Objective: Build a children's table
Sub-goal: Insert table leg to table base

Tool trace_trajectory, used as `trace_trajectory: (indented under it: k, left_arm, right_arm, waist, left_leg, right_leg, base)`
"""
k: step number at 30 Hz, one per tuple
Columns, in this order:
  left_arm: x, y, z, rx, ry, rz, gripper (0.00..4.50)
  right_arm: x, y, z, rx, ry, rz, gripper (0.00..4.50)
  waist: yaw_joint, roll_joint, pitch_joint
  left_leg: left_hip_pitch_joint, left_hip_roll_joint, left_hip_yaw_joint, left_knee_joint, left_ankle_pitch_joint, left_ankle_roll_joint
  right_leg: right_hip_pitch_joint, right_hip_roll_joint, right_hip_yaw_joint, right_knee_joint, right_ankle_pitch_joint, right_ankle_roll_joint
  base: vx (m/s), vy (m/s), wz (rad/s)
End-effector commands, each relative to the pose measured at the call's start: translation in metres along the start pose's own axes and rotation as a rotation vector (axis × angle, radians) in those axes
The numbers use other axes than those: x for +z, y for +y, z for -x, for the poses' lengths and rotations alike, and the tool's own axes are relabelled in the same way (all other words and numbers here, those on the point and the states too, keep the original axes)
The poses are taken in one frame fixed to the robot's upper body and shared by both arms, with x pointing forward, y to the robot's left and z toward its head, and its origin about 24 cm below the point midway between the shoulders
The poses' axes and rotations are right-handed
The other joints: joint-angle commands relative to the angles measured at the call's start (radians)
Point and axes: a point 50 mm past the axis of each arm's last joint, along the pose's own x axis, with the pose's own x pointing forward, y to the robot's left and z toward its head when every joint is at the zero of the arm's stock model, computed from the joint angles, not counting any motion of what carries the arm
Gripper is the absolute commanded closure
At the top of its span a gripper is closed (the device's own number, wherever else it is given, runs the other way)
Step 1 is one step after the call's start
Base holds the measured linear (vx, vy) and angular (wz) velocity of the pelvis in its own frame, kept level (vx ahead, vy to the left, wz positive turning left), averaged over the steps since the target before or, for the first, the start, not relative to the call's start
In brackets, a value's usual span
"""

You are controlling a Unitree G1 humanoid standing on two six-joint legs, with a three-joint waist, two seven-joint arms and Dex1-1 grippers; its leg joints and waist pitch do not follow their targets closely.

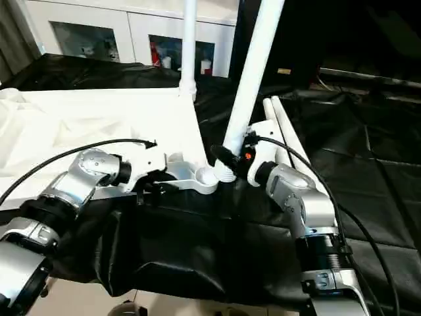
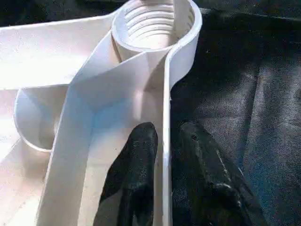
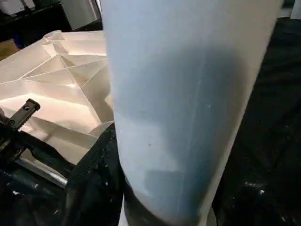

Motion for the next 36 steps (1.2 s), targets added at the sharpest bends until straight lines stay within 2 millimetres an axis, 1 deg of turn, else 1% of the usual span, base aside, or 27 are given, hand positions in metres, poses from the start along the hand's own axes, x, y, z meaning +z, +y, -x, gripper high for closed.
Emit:
trace_trajectory:
  k: [1,2,3,4,5,6,7,13,15,16,18,19,20,21,23,24,25,26,29,30,34,35,36]
  left_arm:
    - [0.001,0.003,0.004,0.002,-0.006,0.013,3.99]
    - [0.001,0.003,0.004,0.002,-0.006,0.013,3.99]
    - [0.001,0.003,0.004,-0.002,-0.009,0.016,4.13]
    - [0.0,0.002,0.004,-0.01,-0.005,0.018,4.13]
    - [-0.002,0.001,0.004,-0.015,-0.001,0.02,4.31]
    - [-0.002,0.001,0.004,-0.015,-0.001,0.02,4.31]
    - [-0.003,0.001,0.004,-0.02,-0.001,0.023,4.48]
    - [-0.005,-0.001,0.004,-0.028,-0.015,0.048,4.5]
    - [-0.005,-0.002,0.002,-0.025,-0.032,0.058,4.5]
    - [-0.003,-0.002,0.001,-0.017,-0.049,0.066,4.5]
    - [-0.003,-0.002,0.001,-0.017,-0.049,0.066,4.5]
    - [-0.001,-0.002,-0.002,-0.009,-0.069,0.076,4.5]
    - [0.0,-0.002,-0.003,-0.001,-0.082,0.083,4.5]
    - [0.003,-0.003,-0.008,0.016,-0.112,0.095,4.5]
    - [0.005,-0.004,-0.011,0.026,-0.13,0.101,4.5]
    - [0.005,-0.004,-0.011,0.029,-0.135,0.103,4.5]
    - [0.006,-0.004,-0.013,0.034,-0.143,0.107,4.5]
    - [0.006,-0.005,-0.014,0.047,-0.154,0.114,4.5]
    - [0.007,-0.005,-0.016,0.067,-0.171,0.121,4.5]
    - [0.008,-0.005,-0.017,0.072,-0.174,0.124,4.5]
    - [0.007,-0.007,-0.019,0.062,-0.167,0.126,4.5]
    - [0.005,-0.008,-0.019,0.056,-0.156,0.119,4.5]
    - [0.004,-0.008,-0.018,0.053,-0.151,0.118,4.5]
  right_arm:
    - [0.005,-0.003,0.001,-0.007,-0.005,0.013,2.57]
    - [0.005,-0.003,0.001,-0.007,-0.005,0.013,2.57]
    - [0.005,-0.003,0.001,-0.006,-0.004,0.013,2.57]
    - [0.005,-0.002,0.001,-0.004,-0.004,0.014,2.57]
    - [0.005,-0.002,0.0,-0.002,-0.003,0.014,2.57]
    - [0.005,-0.002,0.0,-0.002,-0.003,0.014,2.57]
    - [0.005,-0.002,0.0,0.0,-0.003,0.014,2.57]
    - [0.004,0.004,-0.004,0.036,0.018,0.018,2.57]
    - [0.003,0.006,-0.006,0.052,0.038,0.034,2.57]
    - [0.002,0.007,-0.008,0.061,0.047,0.042,2.57]
    - [0.002,0.007,-0.008,0.061,0.047,0.042,2.57]
    - [0.001,0.008,-0.01,0.068,0.053,0.048,2.57]
    - [0.001,0.008,-0.011,0.074,0.057,0.052,2.57]
    - [0.001,0.01,-0.014,0.085,0.065,0.059,2.57]
    - [0.001,0.012,-0.016,0.091,0.068,0.064,2.57]
    - [0.001,0.012,-0.017,0.093,0.069,0.065,2.57]
    - [0.001,0.012,-0.018,0.095,0.069,0.066,2.57]
    - [0.002,0.013,-0.02,0.097,0.07,0.067,2.57]
    - [0.002,0.014,-0.024,0.104,0.076,0.069,2.57]
    - [0.001,0.015,-0.026,0.114,0.086,0.074,2.57]
    - [-0.001,0.015,-0.028,0.121,0.106,0.099,2.57]
    - [-0.002,0.014,-0.03,0.114,0.106,0.103,2.57]
    - [-0.002,0.013,-0.031,0.11,0.105,0.104,2.57]
  waist:
    - [0.002,-0.004,-0.071]
    - [0.002,-0.003,-0.07]
    - [0.001,-0.003,-0.07]
    - [0.001,-0.004,-0.07]
    - [0.001,-0.004,-0.07]
    - [0.001,-0.004,-0.07]
    - [0.0,-0.005,-0.071]
    - [0.0,-0.004,-0.073]
    - [-0.001,-0.007,-0.073]
    - [0.0,-0.005,-0.072]
    - [-0.001,-0.005,-0.072]
    - [-0.001,-0.008,-0.071]
    - [-0.001,-0.007,-0.071]
    - [-0.001,-0.014,-0.071]
    - [0.0,-0.011,-0.07]
    - [0.0,-0.011,-0.071]
    - [0.0,-0.011,-0.07]
    - [0.0,-0.013,-0.071]
    - [0.0,-0.013,-0.07]
    - [0.0,-0.016,-0.069]
    - [0.0,-0.016,-0.069]
    - [0.0,-0.013,-0.069]
    - [-0.001,-0.013,-0.07]
  left_leg:
    - [0.009,0.017,0.0,-0.069,-0.188,0.0]
    - [0.009,0.017,0.0,-0.069,-0.188,0.0]
    - [0.01,0.018,0.0,-0.069,-0.19,-0.001]
    - [0.01,0.018,0.0,-0.069,-0.191,-0.001]
    - [0.01,0.018,0.0,-0.07,-0.192,-0.002]
    - [0.01,0.018,0.0,-0.07,-0.192,-0.002]
    - [0.01,0.018,0.0,-0.07,-0.185,-0.001]
    - [0.009,0.018,0.002,-0.069,-0.158,0.007]
    - [0.008,0.017,0.002,-0.069,-0.157,0.01]
    - [0.01,0.018,0.003,-0.069,-0.161,0.01]
    - [0.009,0.018,0.002,-0.069,-0.162,0.009]
    - [0.01,0.019,0.003,-0.069,-0.167,0.009]
    - [0.01,0.018,0.003,-0.069,-0.167,0.008]
    - [0.009,0.018,0.003,-0.069,-0.166,0.01]
    - [0.01,0.019,0.004,-0.069,-0.167,0.011]
    - [0.009,0.019,0.003,-0.069,-0.162,0.013]
    - [0.009,0.019,0.003,-0.068,-0.163,0.014]
    - [0.009,0.019,0.004,-0.068,-0.164,0.015]
    - [0.009,0.019,0.003,-0.07,-0.165,0.014]
    - [0.009,0.018,0.003,-0.069,-0.167,0.015]
    - [0.008,0.018,0.003,-0.069,-0.167,0.015]
    - [0.008,0.018,0.003,-0.07,-0.17,0.013]
    - [0.009,0.018,0.003,-0.069,-0.172,0.013]
  right_leg:
    - [0.053,-0.078,0.049,-0.084,-0.234,-0.161]
    - [0.053,-0.077,0.049,-0.084,-0.236,-0.16]
    - [0.052,-0.078,0.048,-0.085,-0.242,-0.16]
    - [0.052,-0.077,0.049,-0.085,-0.244,-0.159]
    - [0.052,-0.078,0.049,-0.085,-0.242,-0.159]
    - [0.052,-0.078,0.049,-0.085,-0.242,-0.159]
    - [0.053,-0.077,0.049,-0.083,-0.229,-0.162]
    - [0.056,-0.076,0.049,-0.078,-0.176,-0.177]
    - [0.057,-0.076,0.049,-0.078,-0.173,-0.181]
    - [0.055,-0.077,0.049,-0.08,-0.184,-0.18]
    - [0.056,-0.077,0.049,-0.079,-0.188,-0.179]
    - [0.055,-0.078,0.049,-0.081,-0.202,-0.178]
    - [0.055,-0.079,0.049,-0.082,-0.207,-0.177]
    - [0.055,-0.079,0.049,-0.082,-0.215,-0.174]
    - [0.053,-0.079,0.05,-0.083,-0.222,-0.172]
    - [0.055,-0.08,0.05,-0.083,-0.218,-0.172]
    - [0.053,-0.079,0.049,-0.083,-0.218,-0.172]
    - [0.054,-0.079,0.049,-0.083,-0.219,-0.172]
    - [0.053,-0.079,0.049,-0.084,-0.235,-0.165]
    - [0.053,-0.08,0.049,-0.084,-0.245,-0.161]
    - [0.052,-0.08,0.049,-0.086,-0.254,-0.151]
    - [0.051,-0.08,0.049,-0.087,-0.26,-0.15]
    - [0.051,-0.08,0.049,-0.086,-0.261,-0.151]
  base:
    - [0.0,0.0,0.0]
    - [0.0,0.0,0.0]
    - [0.0,0.0,0.0]
    - [0.0,0.0,0.0]
    - [0.0,0.0,0.0]
    - [0.0,0.0,0.0]
    - [0.0,0.0,0.0]
    - [0.0,0.0,0.0]
    - [0.0,0.0,0.0]
    - [0.0,0.0,0.0]
    - [0.0,0.0,0.0]
    - [0.0,0.0,0.0]
    - [0.0,0.0,0.0]
    - [0.0,0.0,0.0]
    - [0.0,0.0,0.0]
    - [0.0,0.0,0.0]
    - [0.0,0.0,0.0]
    - [0.0,0.0,0.0]
    - [0.0,0.0,0.0]
    - [0.0,0.0,0.0]
    - [0.0,0.0,0.0]
    - [0.0,0.0,0.0]
    - [0.0,0.0,0.0]
